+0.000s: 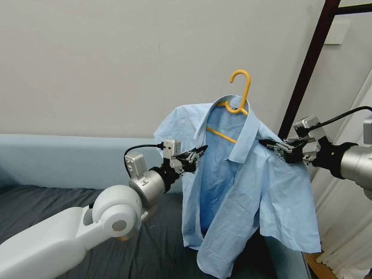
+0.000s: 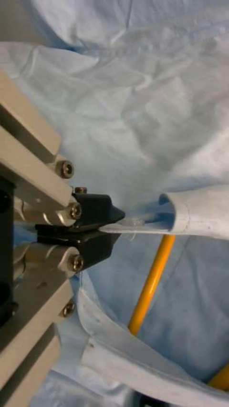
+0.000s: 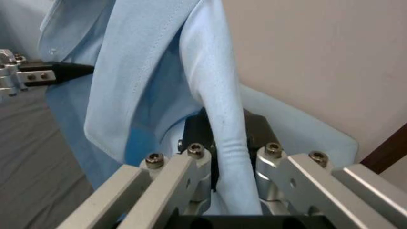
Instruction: Pick up the clothes from the sofa and hang them on the clothes hanger.
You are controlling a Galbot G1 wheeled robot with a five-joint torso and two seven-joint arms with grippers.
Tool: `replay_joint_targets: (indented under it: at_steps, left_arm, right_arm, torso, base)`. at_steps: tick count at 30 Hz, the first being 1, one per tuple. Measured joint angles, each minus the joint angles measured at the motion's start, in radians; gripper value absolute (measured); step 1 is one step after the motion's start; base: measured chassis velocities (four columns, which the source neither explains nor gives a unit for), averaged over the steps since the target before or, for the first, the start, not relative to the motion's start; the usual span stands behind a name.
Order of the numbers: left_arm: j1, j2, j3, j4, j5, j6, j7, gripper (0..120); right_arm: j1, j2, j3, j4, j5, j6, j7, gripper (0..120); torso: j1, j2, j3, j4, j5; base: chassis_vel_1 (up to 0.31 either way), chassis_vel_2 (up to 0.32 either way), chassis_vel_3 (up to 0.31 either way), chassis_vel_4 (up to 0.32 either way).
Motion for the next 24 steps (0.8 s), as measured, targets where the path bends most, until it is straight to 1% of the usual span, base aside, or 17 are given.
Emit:
replay_joint_targets:
  at_steps: [1,2,3,4,5,8,9,12,13,14,15,17,18,20,21,23,24]
  left_arm:
    - [0.006,0.005,-0.011,-0.002,-0.001,0.004,0.000,5]
    - [0.009,0.007,-0.016,-0.002,-0.001,0.005,0.000,7]
    - [0.014,0.013,-0.026,-0.005,0.003,0.010,0.001,14]
    - [0.014,0.013,-0.026,-0.005,0.003,0.010,0.001,14]
    - [0.019,0.021,-0.035,-0.009,0.010,0.015,0.001,17]
    - [0.074,0.053,-0.086,-0.043,0.069,0.036,-0.009,32]
    - [0.074,0.053,-0.086,-0.043,0.069,0.036,-0.009,32]
    - [0.251,0.083,-0.247,-0.093,0.160,0.035,-0.024,47]
    - [0.251,0.083,-0.247,-0.093,0.160,0.035,-0.024,47]
    - [0.315,0.092,-0.303,-0.103,0.187,0.028,-0.021,50]
    - [0.402,0.101,-0.366,-0.114,0.220,0.016,-0.015,57]
    - [0.539,0.108,-0.450,-0.119,0.294,-0.016,0.001,66]
    - [0.539,0.108,-0.450,-0.119,0.294,-0.016,0.001,66]
    - [0.664,0.092,-0.529,-0.117,0.380,-0.058,0.018,73]
    - [0.740,0.068,-0.586,-0.106,0.446,-0.094,0.025,79]
    - [0.753,0.063,-0.595,-0.103,0.457,-0.100,0.025,79]
    - [0.864,0.020,-0.675,-0.079,0.555,-0.148,0.043,87]
  right_arm:
    - [0.000,0.008,0.000,0.003,0.002,0.001,0.010,7]
    - [0.000,0.012,0.000,0.004,0.003,0.003,0.016,7]
    - [-0.001,0.023,0.000,0.009,0.005,0.006,0.032,6]
    - [-0.001,0.023,0.000,0.009,0.005,0.006,0.032,6]
    - [-0.002,0.031,0.000,0.012,0.009,0.006,0.045,6]
    - [-0.003,0.050,-0.001,0.019,0.021,0.007,0.086,6]
    - [-0.003,0.050,-0.001,0.019,0.021,0.007,0.086,6]
    - [-0.003,0.072,0.002,0.024,0.049,0.004,0.141,6]
    - [-0.003,0.072,0.002,0.024,0.049,0.004,0.141,6]
    - [-0.003,0.081,0.004,0.026,0.061,-0.001,0.162,6]
    - [-0.002,0.090,0.009,0.027,0.083,-0.008,0.187,6]
    - [-0.002,0.099,0.015,0.027,0.104,-0.014,0.213,6]
    - [-0.002,0.099,0.015,0.027,0.104,-0.014,0.213,6]
    - [-0.003,0.105,0.022,0.026,0.114,-0.018,0.229,6]
    - [-0.004,0.110,0.026,0.026,0.120,-0.019,0.239,6]
    - [-0.004,0.110,0.026,0.027,0.120,-0.019,0.239,6]
    - [-0.006,0.116,0.030,0.030,0.123,-0.019,0.250,6]
  torso:
    - [0.000,0.000,0.000,0.0001,0.0001]
    - [0.000,0.000,0.000,0.0000,0.0001]
    - [0.000,0.000,0.000,0.0000,-0.0001]
    - [0.000,0.000,0.000,0.0000,-0.0001]
    - [0.000,0.000,0.000,0.0000,0.0000]
    - [0.000,0.000,0.000,0.0001,0.0001]
    - [0.000,0.000,0.000,0.0001,0.0001]
    - [0.000,0.000,0.000,0.0000,0.0000]
    - [0.000,0.000,0.000,0.0000,0.0000]
    - [0.000,0.000,0.000,0.0000,0.0000]
    - [0.000,0.000,0.000,0.0003,0.0001]
    - [0.000,0.000,0.000,0.0005,-0.0002]
    - [0.000,0.000,0.000,0.0005,-0.0002]
    - [0.000,0.000,0.000,0.0004,-0.0001]
    - [0.000,0.000,0.000,-0.0003,0.0000]
    - [0.000,0.000,0.000,-0.0003,0.0000]
    - [0.000,0.000,0.000,-0.0002,-0.0002]
  base:
    - [0.000,0.000,0.000,0.000]
    - [0.000,0.000,0.000,0.000]
    - [0.000,0.000,0.000,0.000]
    - [0.000,0.000,0.000,0.000]
    - [0.000,0.000,0.000,0.000]
    - [0.000,0.000,0.000,0.000]
    - [0.000,0.000,0.000,0.000]
    - [0.000,0.000,0.000,0.000]
    - [0.000,0.000,0.000,0.000]
    - [0.000,0.000,0.000,0.000]
    - [0.000,0.000,0.000,0.000]
    - [0.000,0.000,0.000,0.000]
    - [0.000,0.000,0.000,0.000]
    - [0.000,0.000,0.000,0.000]
    - [0.000,0.000,0.000,0.000]
    - [0.000,0.000,0.000,0.000]
    - [0.000,0.000,0.000,0.000]
